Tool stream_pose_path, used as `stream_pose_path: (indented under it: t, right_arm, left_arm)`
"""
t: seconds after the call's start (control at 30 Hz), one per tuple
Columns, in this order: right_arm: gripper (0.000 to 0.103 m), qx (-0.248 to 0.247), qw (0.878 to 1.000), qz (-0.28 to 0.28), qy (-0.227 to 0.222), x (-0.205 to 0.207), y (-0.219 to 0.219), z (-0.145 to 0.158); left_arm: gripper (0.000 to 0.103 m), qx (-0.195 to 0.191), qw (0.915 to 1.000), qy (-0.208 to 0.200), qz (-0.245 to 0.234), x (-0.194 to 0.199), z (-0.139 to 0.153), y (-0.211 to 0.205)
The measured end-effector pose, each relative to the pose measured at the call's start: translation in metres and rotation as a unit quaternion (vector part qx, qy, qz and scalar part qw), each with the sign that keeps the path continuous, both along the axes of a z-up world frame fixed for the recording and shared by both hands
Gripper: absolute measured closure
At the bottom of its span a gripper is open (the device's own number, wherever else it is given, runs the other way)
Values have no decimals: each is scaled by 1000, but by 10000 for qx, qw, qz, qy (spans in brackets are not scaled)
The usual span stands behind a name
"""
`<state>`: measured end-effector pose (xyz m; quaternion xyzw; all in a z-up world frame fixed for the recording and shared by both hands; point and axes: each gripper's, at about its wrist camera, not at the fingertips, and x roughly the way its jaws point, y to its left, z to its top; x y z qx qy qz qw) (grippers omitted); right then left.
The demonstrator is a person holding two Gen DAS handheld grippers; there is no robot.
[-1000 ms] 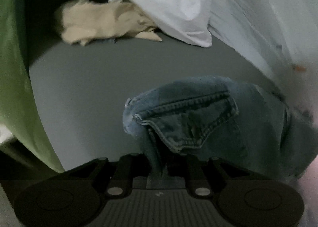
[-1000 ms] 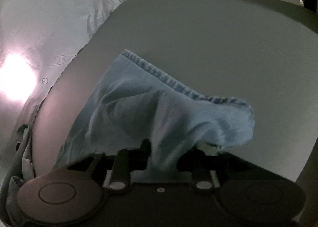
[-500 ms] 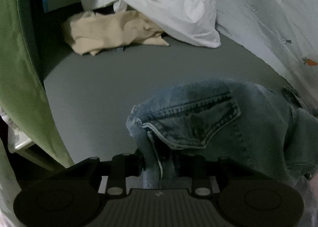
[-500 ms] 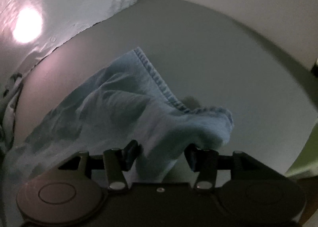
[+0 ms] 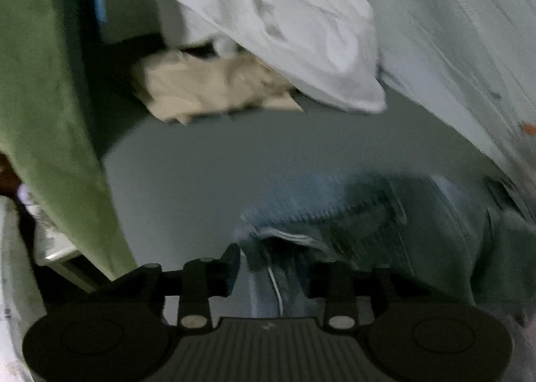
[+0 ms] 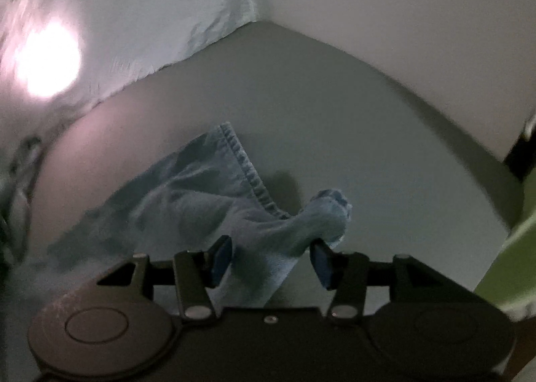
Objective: Fold clothes
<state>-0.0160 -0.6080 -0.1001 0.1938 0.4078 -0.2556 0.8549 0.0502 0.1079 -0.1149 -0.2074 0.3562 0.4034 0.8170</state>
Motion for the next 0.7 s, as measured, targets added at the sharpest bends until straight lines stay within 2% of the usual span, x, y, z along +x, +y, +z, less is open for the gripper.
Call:
stream_pose_path:
  t: [0.03,0.1,0.17,0.2,0.27,0.33,0.4,0.5,0.63,0.7]
  right_arm:
    - [43,-122,9999,51,22,2,1,1]
    - [41,-367,9992,153,67,5,2,3]
    - [39,-611,9977,256,112,8,3,5]
    - [38,-732,9968,307,134,10,4,6]
    - [34,-976,9942,409,179,13,6,7]
    - [29,-1218,9910,510,223,16,7,9]
    - [29,-1460,9870,611,267,19,8,11]
    - [25,-1741,9813,764,305,26,12,12]
    - [24,-1300,9878,852,110,48,16,0]
    - [24,-1123,9900,854,43,61,14,-6]
  left_arm:
    - [57,89,10000,12,33,0,4,0]
    - [57,303,9995,62,-23,2,10,-3]
    - [53,697,9974,121,-125,4,16,-13]
    - [49,964,9951,93,-180,4,20,-20]
    - [24,1244,9917,-31,-322,6,26,-30]
    - [21,1346,9890,-173,-594,11,31,-41]
    - [18,1373,9864,-236,-874,20,31,-52]
    - [16,1257,9841,-109,-1252,38,25,-72]
    - [16,733,9859,68,-1502,56,7,-89]
    - [16,603,9855,254,-1565,65,-3,-92]
